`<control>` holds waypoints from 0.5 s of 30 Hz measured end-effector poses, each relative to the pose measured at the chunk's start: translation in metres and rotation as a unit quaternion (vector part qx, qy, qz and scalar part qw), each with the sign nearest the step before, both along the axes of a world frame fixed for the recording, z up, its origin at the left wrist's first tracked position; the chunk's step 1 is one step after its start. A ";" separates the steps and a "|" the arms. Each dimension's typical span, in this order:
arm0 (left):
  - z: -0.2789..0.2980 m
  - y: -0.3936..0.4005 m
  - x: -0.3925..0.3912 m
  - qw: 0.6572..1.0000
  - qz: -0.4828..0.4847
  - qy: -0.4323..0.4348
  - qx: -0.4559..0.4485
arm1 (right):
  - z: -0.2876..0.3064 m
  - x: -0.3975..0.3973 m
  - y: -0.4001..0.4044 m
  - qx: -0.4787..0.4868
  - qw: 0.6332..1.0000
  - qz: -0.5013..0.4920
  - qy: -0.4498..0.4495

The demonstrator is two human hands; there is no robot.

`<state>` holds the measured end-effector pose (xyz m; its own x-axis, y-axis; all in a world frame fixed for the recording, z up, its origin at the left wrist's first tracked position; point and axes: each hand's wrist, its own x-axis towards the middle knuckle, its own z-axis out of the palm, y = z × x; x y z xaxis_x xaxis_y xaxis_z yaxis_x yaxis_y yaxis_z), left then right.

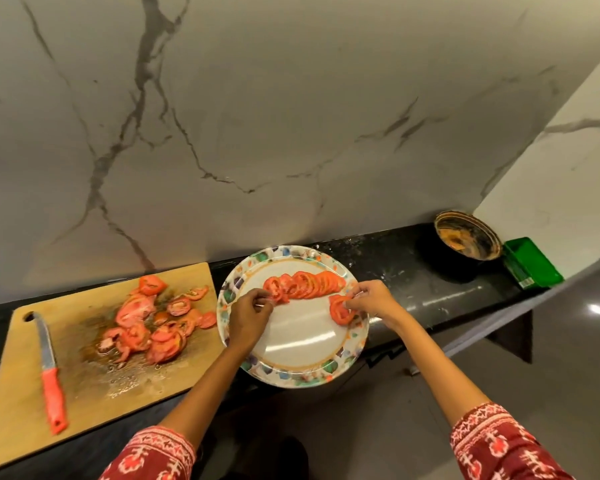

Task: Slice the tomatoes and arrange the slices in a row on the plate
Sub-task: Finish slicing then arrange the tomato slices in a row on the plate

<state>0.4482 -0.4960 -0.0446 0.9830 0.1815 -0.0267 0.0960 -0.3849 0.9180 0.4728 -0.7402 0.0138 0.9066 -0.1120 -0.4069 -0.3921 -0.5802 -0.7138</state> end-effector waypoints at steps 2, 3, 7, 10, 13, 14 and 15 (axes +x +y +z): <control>0.003 0.003 0.000 0.999 0.048 -0.001 0.012 | 0.005 0.002 0.005 0.024 0.999 0.021 0.008; 0.004 0.005 0.000 0.997 0.073 0.002 0.018 | 0.009 0.003 0.011 0.041 0.999 0.033 0.009; 0.007 0.023 -0.001 0.993 0.115 -0.001 0.041 | 0.021 0.014 0.059 0.082 0.993 0.082 -0.007; 0.007 0.045 -0.003 0.992 0.103 -0.011 0.065 | 0.018 0.026 0.101 0.071 0.993 0.093 -0.010; 0.007 0.063 -0.011 0.991 0.093 -0.016 0.098 | 0.011 0.033 0.135 0.040 0.992 0.115 -0.017; 0.006 0.067 -0.013 0.990 0.091 -0.018 0.107 | 0.008 0.035 0.143 0.037 0.992 0.118 -0.015; 0.006 0.070 -0.015 0.989 0.091 -0.018 0.115 | 0.006 0.036 0.151 0.036 0.992 0.118 -0.013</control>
